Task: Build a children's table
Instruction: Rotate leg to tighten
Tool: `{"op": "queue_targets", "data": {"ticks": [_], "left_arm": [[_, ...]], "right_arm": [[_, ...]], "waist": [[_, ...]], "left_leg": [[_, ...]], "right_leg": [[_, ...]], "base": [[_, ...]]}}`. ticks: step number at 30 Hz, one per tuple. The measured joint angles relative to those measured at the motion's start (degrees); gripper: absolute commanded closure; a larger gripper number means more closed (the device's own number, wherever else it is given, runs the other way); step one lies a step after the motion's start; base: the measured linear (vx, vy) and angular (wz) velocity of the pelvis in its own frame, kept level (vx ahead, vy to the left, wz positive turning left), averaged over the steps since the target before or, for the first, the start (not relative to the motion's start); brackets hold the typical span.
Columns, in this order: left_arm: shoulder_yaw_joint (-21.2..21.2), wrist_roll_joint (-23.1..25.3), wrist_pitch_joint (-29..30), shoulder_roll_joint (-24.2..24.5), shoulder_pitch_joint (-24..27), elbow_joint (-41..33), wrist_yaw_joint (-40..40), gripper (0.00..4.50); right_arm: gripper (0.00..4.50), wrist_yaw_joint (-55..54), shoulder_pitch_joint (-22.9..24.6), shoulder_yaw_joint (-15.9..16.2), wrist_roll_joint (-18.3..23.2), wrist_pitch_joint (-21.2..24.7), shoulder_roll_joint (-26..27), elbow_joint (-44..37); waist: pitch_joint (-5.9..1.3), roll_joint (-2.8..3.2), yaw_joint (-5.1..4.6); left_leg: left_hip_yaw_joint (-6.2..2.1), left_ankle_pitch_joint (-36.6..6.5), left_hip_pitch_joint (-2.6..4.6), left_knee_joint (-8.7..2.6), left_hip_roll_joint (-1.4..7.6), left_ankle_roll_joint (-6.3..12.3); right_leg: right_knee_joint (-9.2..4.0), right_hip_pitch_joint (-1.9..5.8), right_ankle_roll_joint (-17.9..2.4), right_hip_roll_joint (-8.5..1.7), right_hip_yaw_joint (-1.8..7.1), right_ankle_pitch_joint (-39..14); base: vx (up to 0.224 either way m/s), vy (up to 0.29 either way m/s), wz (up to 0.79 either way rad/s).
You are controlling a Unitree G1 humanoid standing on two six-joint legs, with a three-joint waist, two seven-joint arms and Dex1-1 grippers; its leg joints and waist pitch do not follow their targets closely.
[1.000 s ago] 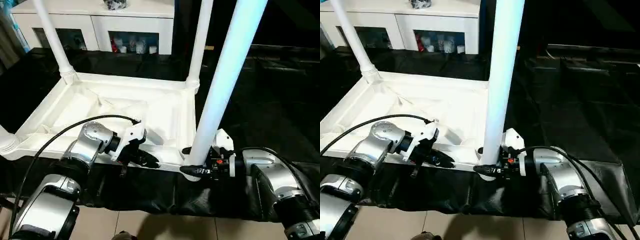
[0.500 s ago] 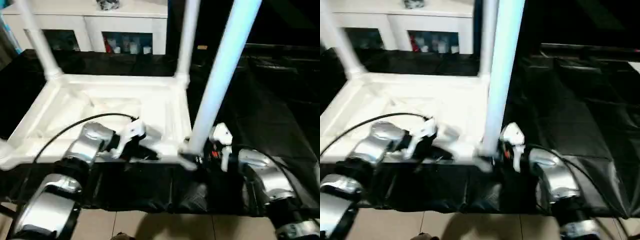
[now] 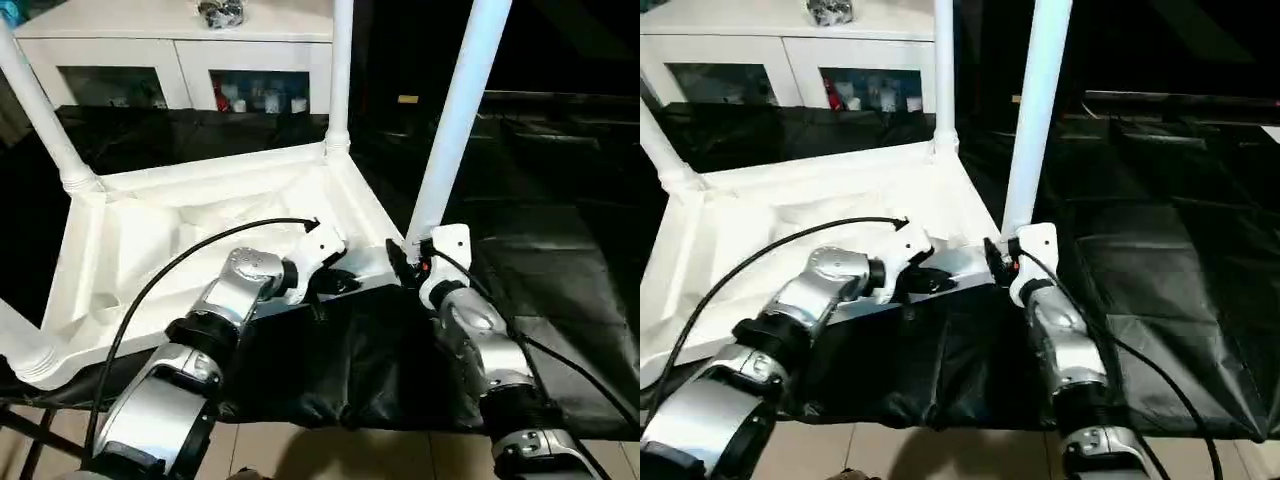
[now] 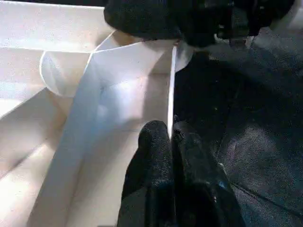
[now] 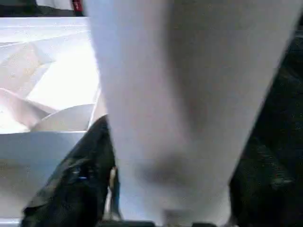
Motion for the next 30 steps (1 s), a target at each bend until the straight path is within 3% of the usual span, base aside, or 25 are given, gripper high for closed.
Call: {"op": "queue_targets", "data": {"ticks": [2, 11, 18, 30], "left_arm": [[0.0, 0.0, -0.2, 0.4, 0.0, -0.1, -0.9, 4.50], [-0.1, -2.1, -3.0, 5.8, 1.3, -1.2, -13.0, 4.50], [-1.9, -3.7, -6.3, 10.6, 2.2, -1.5, -27.5, 4.50], [-3.4, -4.4, -7.3, 13.0, 2.5, -1.5, -35.7, 4.50]], "right_arm": [[0.72, 2.9, 0.0, 0.2, 0.1, 0.0, -0.9, 0.0], [0.72, 26.3, 2.7, 4.8, 4.9, 1.2, -9.3, -4.5], [0.72, 49.1, 5.6, 10.5, 9.7, 5.7, -18.1, -11.5], [1.82, 58.9, 5.6, 14.3, 10.9, 9.0, -20.8, -14.3]], "waist": [[0.03, -0.04, -0.11], [0.06, -0.08, -0.34], [0.17, -0.25, 1.09], [0.27, -0.42, 1.55]], "left_leg": [[0.00, 0.0, -0.02, -0.01, 0.00, 0.00], [-0.02, 0.0, -0.19, -0.25, 0.15, 0.00], [0.02, 0.0, -0.28, -0.07, 0.17, 0.00], [0.03, 0.0, -0.32, -0.04, 0.17, 0.00]], "right_leg": [[-0.01, -0.01, 0.0, 0.00, -0.01, 0.0], [0.09, -0.33, 0.1, 0.15, -0.12, -0.1], [0.08, -0.34, 0.1, 0.12, -0.10, -0.1], [0.09, -0.35, 0.1, 0.10, -0.12, -0.1]], "base": [[0.000, 0.000, 0.00], [0.000, 0.000, 0.00], [0.000, 0.000, 0.00], [0.000, 0.000, 0.00]]}}
